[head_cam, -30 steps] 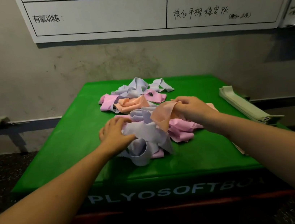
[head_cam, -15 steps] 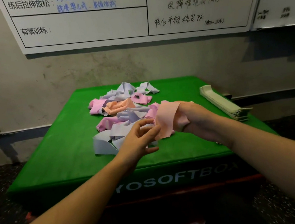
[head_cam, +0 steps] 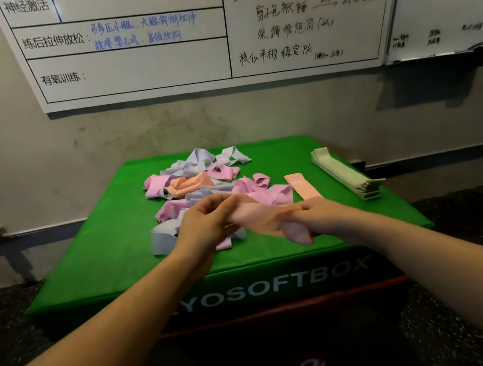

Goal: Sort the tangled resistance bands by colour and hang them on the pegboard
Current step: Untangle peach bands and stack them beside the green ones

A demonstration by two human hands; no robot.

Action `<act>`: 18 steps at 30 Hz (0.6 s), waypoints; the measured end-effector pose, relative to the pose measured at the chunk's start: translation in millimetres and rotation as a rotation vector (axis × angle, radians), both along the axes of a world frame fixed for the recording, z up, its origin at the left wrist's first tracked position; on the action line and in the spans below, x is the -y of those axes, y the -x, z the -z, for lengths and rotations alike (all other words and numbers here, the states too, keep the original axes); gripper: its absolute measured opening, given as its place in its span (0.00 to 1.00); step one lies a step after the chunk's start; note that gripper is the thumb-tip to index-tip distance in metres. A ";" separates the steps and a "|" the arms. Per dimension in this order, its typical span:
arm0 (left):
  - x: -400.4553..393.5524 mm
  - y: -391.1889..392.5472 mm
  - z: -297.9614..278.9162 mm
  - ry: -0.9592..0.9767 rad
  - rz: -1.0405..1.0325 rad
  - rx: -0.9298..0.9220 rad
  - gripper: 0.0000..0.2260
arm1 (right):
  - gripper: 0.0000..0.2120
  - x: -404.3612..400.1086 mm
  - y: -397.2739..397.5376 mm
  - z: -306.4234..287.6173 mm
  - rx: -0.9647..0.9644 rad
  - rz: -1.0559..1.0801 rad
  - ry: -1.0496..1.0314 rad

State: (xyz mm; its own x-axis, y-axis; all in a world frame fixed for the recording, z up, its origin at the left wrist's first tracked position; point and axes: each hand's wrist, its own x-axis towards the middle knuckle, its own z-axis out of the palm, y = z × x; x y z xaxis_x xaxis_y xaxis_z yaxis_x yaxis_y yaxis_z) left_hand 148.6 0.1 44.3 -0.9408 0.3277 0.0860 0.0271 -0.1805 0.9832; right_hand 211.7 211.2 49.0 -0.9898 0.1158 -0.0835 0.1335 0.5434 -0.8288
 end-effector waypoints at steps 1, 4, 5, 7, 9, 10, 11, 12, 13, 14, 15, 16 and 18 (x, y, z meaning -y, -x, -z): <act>-3.0 -3.4 -3.7 -0.033 0.017 0.012 0.02 | 0.09 1.4 -1.3 -0.5 -0.006 -0.016 -0.022; -12.5 -9.6 -14.0 -0.066 0.031 -0.015 0.01 | 0.12 6.9 -7.0 -5.9 -0.024 -0.100 -0.189; -15.2 -10.5 -16.5 -0.067 0.031 -0.033 0.02 | 0.15 7.4 -8.7 -6.5 -0.025 -0.119 -0.225; -19.7 -10.9 -21.3 -0.050 0.019 -0.065 0.02 | 0.26 4.5 -11.2 -6.2 -0.026 -0.117 -0.325; -22.7 -12.2 -25.4 -0.026 -0.009 -0.081 0.03 | 0.36 1.7 -14.4 -7.6 -0.058 -0.087 -0.485; -24.1 -12.3 -26.3 -0.015 -0.024 -0.083 0.03 | 0.37 0.9 -15.1 -7.8 -0.107 -0.090 -0.488; -25.2 -12.9 -26.9 0.003 -0.033 -0.084 0.03 | 0.35 0.6 -15.8 -9.4 -0.154 -0.111 -0.422; -26.2 -14.1 -27.2 0.024 -0.037 -0.085 0.03 | 0.33 1.4 -16.5 -11.3 -0.188 -0.133 -0.307; -27.2 -15.1 -26.6 0.045 -0.033 -0.088 0.04 | 0.30 3.2 -17.4 -12.6 -0.216 -0.147 -0.182; -28.5 -16.1 -25.7 0.056 -0.024 -0.084 0.04 | 0.27 6.0 -17.9 -14.3 -0.252 -0.150 -0.083; -29.4 -17.8 -25.6 0.059 -0.011 -0.071 0.05 | 0.21 8.5 -18.1 -15.9 -0.301 -0.132 -0.030; -30.1 -20.1 -26.3 0.057 0.004 -0.054 0.05 | 0.16 11.4 -18.4 -18.1 -0.360 -0.107 -0.005; -31.8 -24.9 -28.2 0.056 0.025 -0.044 0.05 | 0.09 17.9 -18.6 -21.5 -0.440 -0.090 0.071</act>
